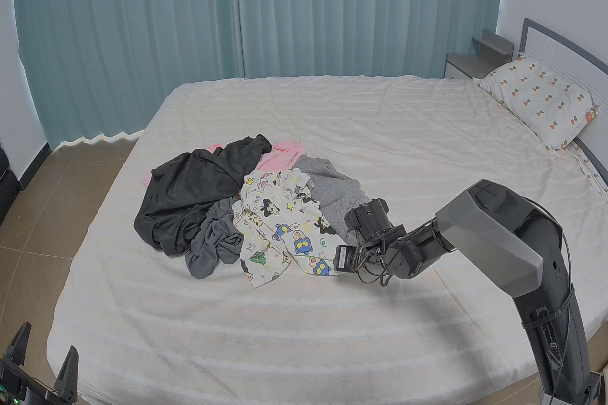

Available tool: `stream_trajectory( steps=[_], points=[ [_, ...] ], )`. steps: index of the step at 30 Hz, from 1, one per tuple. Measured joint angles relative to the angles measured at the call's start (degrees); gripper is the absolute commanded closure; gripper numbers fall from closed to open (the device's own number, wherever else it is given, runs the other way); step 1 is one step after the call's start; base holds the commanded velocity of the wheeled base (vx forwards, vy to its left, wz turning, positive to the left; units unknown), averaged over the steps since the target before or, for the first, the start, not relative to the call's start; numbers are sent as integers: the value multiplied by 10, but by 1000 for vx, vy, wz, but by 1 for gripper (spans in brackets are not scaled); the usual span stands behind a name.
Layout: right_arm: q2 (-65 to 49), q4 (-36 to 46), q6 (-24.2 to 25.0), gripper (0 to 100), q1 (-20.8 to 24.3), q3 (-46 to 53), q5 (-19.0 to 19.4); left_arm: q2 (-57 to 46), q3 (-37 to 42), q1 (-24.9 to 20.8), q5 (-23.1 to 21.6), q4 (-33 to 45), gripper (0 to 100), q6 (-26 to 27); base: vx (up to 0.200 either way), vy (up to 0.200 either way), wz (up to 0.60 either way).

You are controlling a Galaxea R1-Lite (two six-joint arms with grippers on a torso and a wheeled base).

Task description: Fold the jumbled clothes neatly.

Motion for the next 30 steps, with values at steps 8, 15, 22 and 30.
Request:
stream_trajectory(
  steps=[8, 15, 22, 30],
  points=[
    [10, -2, 0, 0, -5, -21, 0, 0, 0, 0, 0, 0, 0, 0, 0, 0, 0],
    [37, 6, -2, 0, -1, -71, 1, 0, 0, 0, 0, 0, 0, 0, 0, 0, 0],
    [62, 70, -2, 0, 5, -143, 2, 0, 0, 0, 0, 0, 0, 0, 0, 0, 0],
    [86, 131, 3, 100, 17, -210, 1, 0, 0, 0, 0, 0, 0, 1, 0, 0, 0]
  ],
)
